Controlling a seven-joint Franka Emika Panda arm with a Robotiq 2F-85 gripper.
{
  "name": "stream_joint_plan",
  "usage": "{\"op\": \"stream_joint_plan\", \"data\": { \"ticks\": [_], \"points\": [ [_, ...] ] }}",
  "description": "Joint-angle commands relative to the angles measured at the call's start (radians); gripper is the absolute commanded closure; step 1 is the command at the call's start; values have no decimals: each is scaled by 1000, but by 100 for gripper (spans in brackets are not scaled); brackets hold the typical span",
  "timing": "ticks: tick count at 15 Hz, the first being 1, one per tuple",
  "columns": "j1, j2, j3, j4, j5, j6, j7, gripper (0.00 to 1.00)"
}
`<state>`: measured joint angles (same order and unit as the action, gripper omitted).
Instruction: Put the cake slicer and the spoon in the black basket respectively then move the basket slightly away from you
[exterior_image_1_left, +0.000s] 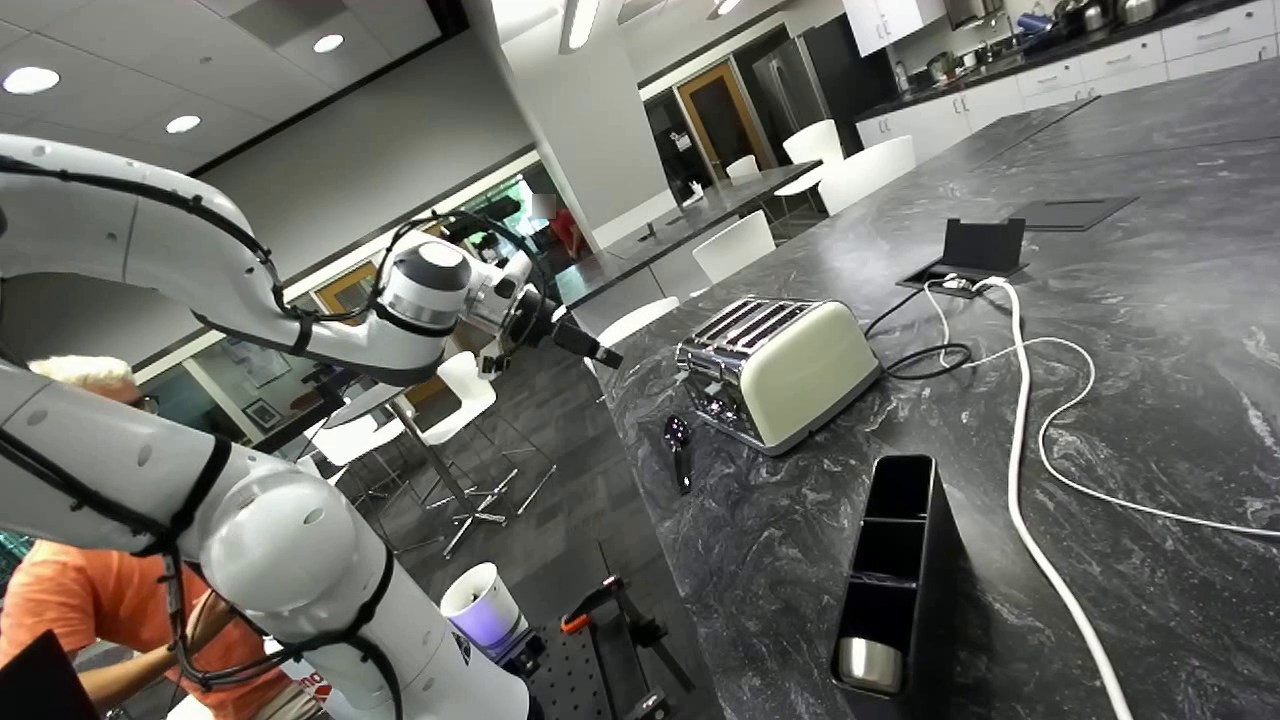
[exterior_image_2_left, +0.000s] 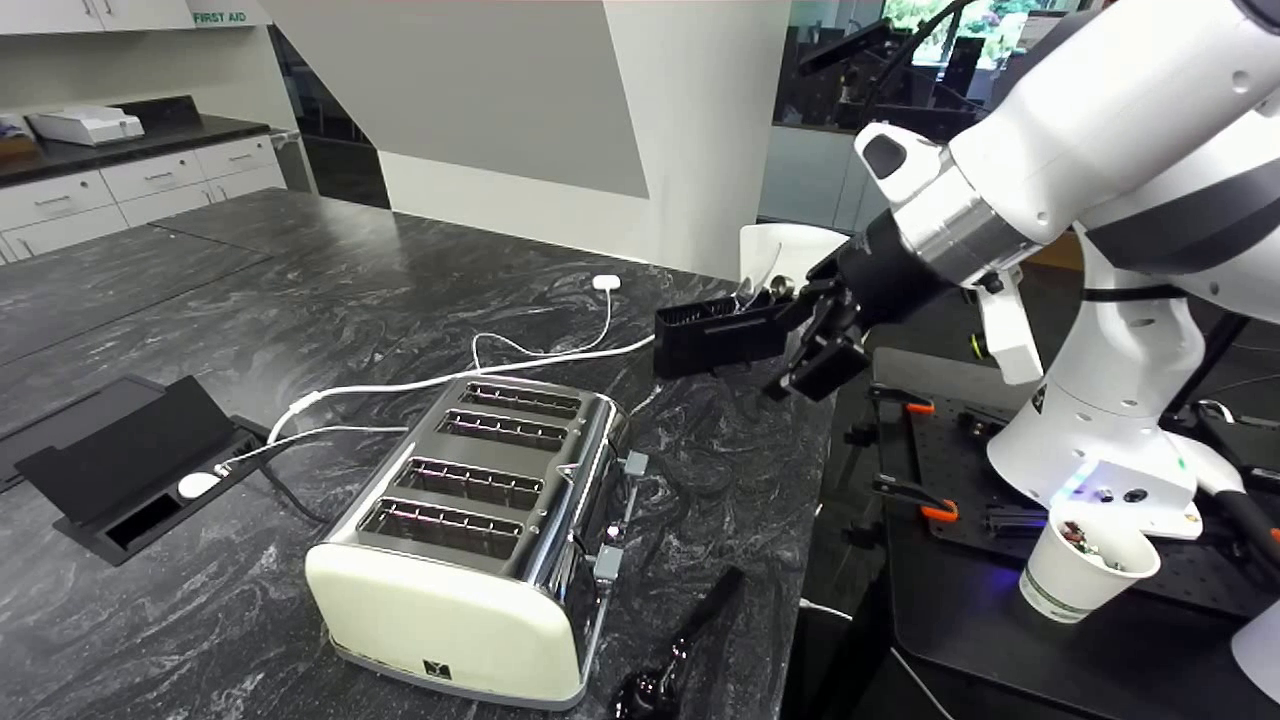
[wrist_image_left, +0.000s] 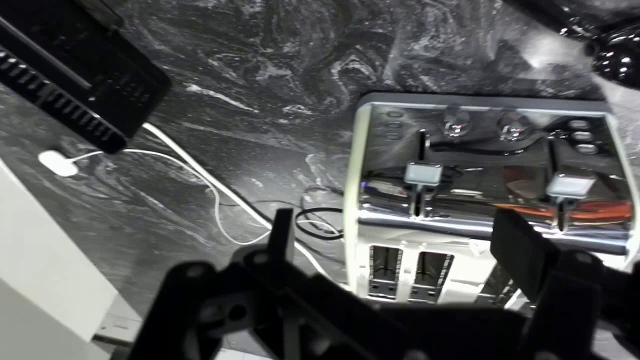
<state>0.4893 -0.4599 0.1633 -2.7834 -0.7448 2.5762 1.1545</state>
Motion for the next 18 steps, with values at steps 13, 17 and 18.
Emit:
{"op": "stream_joint_plan", "data": {
  "ticks": [13, 17, 18],
  "points": [
    [-126, 604, 2, 3, 102, 745, -583, 0],
    [-145, 677, 35, 34, 123, 754, -621, 0],
    [-141, 680, 57, 47, 163, 721, -665, 0]
  ]
}}
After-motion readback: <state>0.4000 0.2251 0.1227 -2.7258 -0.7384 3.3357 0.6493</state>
